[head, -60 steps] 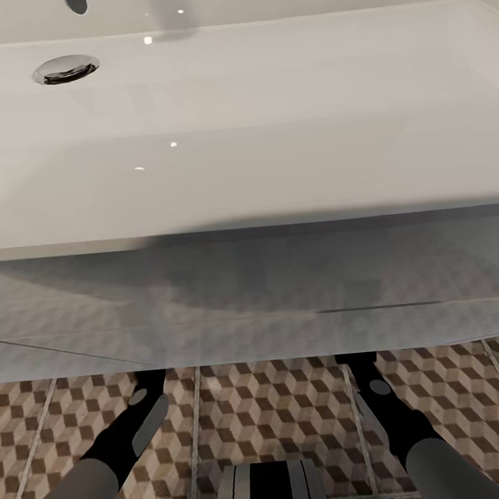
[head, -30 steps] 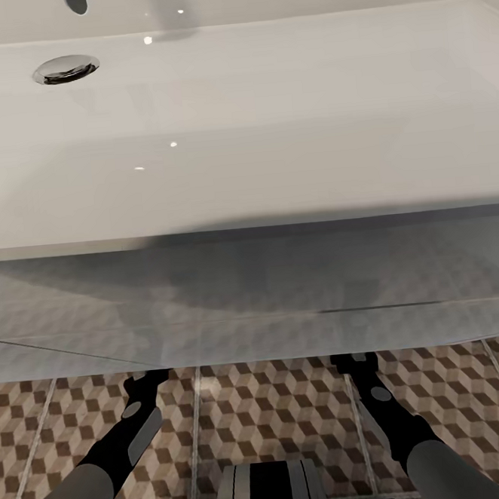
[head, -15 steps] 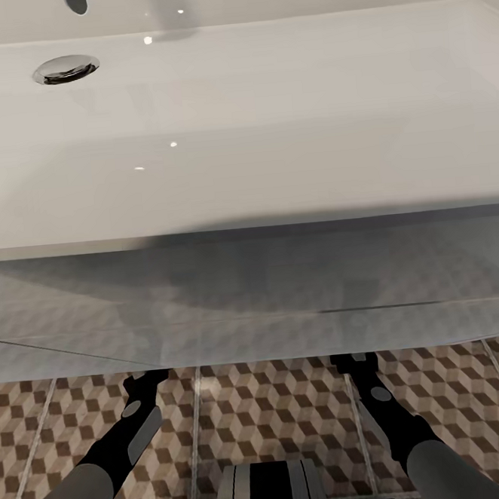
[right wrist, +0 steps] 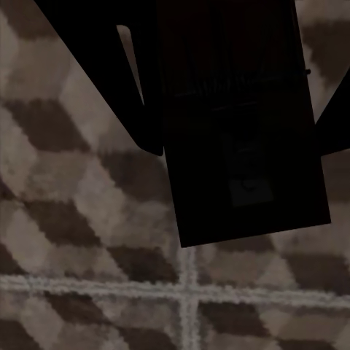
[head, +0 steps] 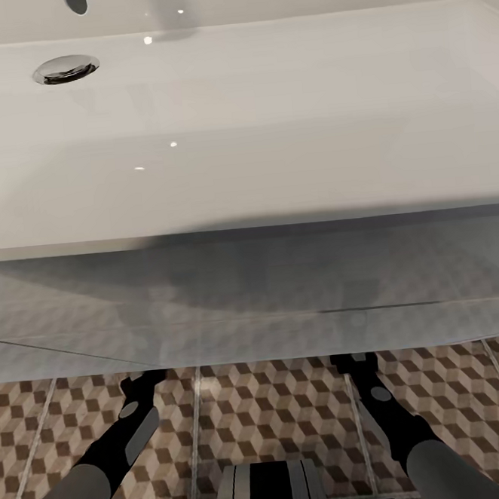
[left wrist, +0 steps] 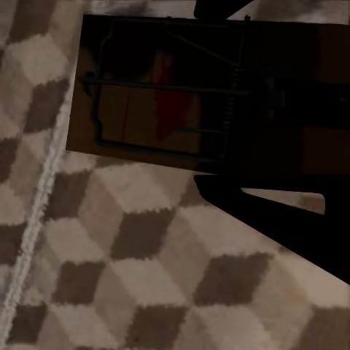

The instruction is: Take the four mousetraps from the cabinet in the bathroom and place them on the bathroom floor. Make sure all four end up on the same floor surface, and ensure that at least two of them are either under or directly next to the same bathroom sink.

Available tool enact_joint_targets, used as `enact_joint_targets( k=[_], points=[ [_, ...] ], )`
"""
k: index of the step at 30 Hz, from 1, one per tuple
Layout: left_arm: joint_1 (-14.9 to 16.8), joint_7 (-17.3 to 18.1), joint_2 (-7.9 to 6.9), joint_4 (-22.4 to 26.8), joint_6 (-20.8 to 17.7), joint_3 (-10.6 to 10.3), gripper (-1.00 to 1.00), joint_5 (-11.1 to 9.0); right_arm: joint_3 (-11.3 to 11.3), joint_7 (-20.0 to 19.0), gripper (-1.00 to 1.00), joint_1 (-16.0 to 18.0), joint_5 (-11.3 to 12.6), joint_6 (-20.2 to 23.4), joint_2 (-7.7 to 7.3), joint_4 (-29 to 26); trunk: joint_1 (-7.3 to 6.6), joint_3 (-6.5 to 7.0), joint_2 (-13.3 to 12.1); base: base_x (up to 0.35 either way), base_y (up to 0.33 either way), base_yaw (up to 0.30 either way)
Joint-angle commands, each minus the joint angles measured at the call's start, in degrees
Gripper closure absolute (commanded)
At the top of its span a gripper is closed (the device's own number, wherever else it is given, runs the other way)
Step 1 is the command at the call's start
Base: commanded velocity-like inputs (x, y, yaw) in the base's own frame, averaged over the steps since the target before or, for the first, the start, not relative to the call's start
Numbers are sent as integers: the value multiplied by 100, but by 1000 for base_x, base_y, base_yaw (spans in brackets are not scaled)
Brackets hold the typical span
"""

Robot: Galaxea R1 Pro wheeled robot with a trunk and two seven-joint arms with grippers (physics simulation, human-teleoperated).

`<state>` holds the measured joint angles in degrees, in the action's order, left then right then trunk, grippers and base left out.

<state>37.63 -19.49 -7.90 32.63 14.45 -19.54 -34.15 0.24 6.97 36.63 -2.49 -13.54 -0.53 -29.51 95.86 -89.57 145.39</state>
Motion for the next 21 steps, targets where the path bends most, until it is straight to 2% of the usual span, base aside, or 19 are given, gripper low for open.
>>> enact_joint_targets(
  k=[1, 7, 12, 21],
  points=[
    [3, -63, -19, 0, 26, -50, 100, -31, 2, 6, 100, 2, -3, -17, 0, 14, -1, -3, 1, 0, 0, 0],
    [-1, -58, -81, -149, 112, -42, 100, -35, 1, -59, 100, 2, 10, -24, 0, 226, -1, -3, 1, 0, 0, 0],
    [-1, -48, -80, -329, 326, -48, 100, -39, 1, -93, 100, 2, 19, -27, 0, 432, -1, -3, 1, 0, 0, 0],
    [0, -46, -80, -401, 391, -45, 100, -39, 3, -104, 100, 2, 15, -65, 1, 596, -1, -3, 1, 0, 0, 0]
  ],
)
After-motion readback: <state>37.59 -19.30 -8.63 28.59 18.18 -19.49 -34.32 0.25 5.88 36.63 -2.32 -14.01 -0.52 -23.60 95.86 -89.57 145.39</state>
